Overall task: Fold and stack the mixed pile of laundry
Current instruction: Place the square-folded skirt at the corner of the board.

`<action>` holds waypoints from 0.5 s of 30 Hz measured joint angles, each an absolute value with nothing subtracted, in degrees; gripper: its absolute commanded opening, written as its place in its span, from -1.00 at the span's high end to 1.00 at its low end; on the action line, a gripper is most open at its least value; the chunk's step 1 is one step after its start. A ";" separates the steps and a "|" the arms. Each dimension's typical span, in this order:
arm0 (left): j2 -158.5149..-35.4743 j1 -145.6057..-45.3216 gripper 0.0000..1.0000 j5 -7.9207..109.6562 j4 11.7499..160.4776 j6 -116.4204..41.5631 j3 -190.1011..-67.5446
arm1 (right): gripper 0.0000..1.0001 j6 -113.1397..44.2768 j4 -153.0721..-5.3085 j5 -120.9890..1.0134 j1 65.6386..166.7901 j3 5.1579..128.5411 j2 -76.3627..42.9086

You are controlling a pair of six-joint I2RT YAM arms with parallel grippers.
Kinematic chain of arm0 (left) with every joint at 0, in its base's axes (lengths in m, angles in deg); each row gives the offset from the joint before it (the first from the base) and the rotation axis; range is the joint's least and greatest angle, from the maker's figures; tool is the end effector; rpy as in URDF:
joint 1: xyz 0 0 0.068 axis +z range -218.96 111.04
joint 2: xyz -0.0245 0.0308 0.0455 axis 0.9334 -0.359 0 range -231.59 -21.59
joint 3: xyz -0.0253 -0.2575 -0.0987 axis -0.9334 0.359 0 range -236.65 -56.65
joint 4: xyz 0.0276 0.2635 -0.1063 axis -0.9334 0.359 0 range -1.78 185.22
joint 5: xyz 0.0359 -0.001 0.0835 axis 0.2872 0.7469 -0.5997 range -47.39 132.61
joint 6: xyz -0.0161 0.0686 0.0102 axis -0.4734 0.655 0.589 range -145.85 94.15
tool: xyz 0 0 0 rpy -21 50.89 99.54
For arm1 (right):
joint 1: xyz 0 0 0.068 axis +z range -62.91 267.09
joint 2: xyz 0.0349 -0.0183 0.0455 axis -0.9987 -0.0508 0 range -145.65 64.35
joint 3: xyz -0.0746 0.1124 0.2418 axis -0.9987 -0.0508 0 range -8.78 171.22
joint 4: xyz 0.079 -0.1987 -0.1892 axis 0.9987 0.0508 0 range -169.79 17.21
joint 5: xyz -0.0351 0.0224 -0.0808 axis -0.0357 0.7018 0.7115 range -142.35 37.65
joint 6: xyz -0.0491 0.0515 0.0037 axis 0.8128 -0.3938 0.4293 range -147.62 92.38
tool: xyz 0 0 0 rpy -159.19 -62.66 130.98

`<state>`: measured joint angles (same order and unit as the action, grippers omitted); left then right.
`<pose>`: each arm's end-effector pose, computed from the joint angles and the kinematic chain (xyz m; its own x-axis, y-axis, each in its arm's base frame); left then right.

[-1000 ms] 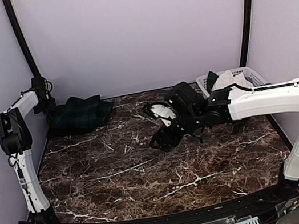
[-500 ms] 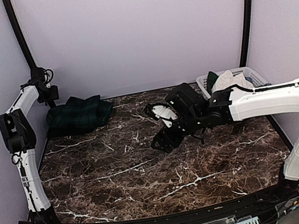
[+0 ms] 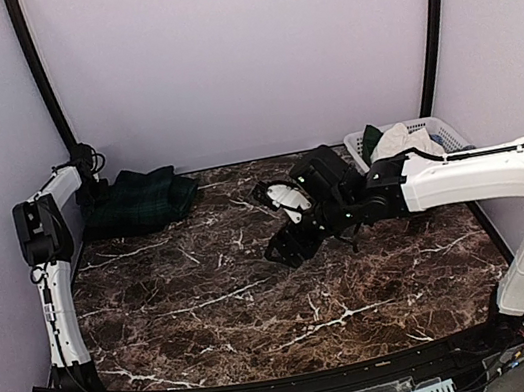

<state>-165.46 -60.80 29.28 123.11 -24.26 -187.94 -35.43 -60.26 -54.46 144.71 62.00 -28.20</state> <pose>0.5942 0.0989 0.1747 -0.7375 -0.0785 -0.6708 -0.2720 0.9436 0.1887 0.2151 0.3433 0.2494 -0.4669 -0.4825 -0.7411 -0.8028 0.5827 0.1263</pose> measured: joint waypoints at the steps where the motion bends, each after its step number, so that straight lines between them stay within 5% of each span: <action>1: -165.46 -60.65 0.98 29.00 123.40 -24.37 -188.18 | -0.62 -35.43 -60.23 -54.46 144.71 62.00 -28.20; 11: -160.76 -58.81 1.00 25.48 122.28 -29.01 -178.56 | -0.62 -35.43 -60.04 -54.43 144.71 62.00 -28.20; 15: -158.84 -57.81 0.38 24.52 121.25 -30.12 -175.41 | -0.64 -35.41 -60.04 -54.41 144.71 62.00 -28.20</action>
